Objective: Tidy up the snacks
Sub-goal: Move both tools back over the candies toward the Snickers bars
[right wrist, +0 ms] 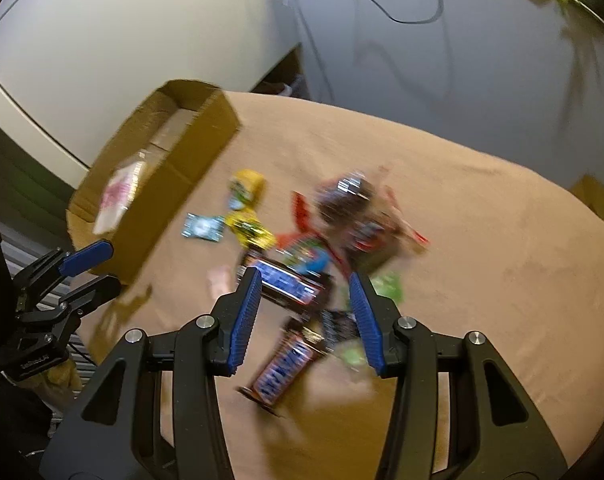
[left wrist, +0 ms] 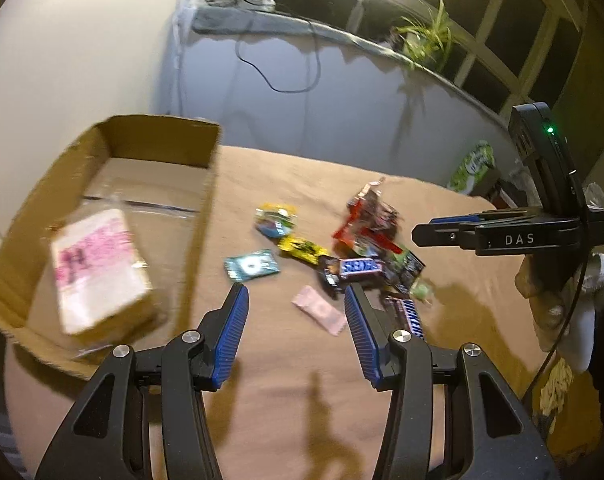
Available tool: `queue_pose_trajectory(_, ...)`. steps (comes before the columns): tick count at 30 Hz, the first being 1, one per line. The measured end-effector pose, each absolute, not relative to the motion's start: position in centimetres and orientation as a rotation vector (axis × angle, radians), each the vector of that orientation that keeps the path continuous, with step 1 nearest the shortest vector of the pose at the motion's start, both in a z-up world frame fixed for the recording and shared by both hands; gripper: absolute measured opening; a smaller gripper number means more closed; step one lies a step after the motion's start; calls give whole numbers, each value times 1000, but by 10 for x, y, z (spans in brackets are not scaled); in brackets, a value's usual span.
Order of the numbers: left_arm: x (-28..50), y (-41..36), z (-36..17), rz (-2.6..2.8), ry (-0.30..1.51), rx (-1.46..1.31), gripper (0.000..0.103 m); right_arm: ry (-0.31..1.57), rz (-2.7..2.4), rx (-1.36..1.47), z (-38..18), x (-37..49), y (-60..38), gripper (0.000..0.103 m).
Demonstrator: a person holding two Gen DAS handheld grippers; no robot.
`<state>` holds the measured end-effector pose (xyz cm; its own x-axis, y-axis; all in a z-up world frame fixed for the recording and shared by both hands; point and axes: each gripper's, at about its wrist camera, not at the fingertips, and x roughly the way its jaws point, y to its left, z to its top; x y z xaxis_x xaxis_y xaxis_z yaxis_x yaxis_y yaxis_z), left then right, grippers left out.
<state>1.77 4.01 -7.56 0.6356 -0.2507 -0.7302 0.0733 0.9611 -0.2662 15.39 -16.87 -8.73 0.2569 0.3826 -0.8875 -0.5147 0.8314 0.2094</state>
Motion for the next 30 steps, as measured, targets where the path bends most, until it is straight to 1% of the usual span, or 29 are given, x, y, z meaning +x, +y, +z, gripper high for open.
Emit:
queue_pose_trajectory(10,36,4,-93,-223,927,-164,49,1223,545,-178,-120,159,-201,48)
queue_pose_trajectory(16,56,-11,-96,-245,943,-114,49,1252,566,-140,-134,162,-208,48)
queue_pose_trajectory(23,94,-22,-105,-290,989,-115,48,1246,597,-99,-129,154,-218,48)
queue_pose_trajectory(30,107,-33,-113,-339,1017,-73,48,1226,687,-104,-115,124,-201,48)
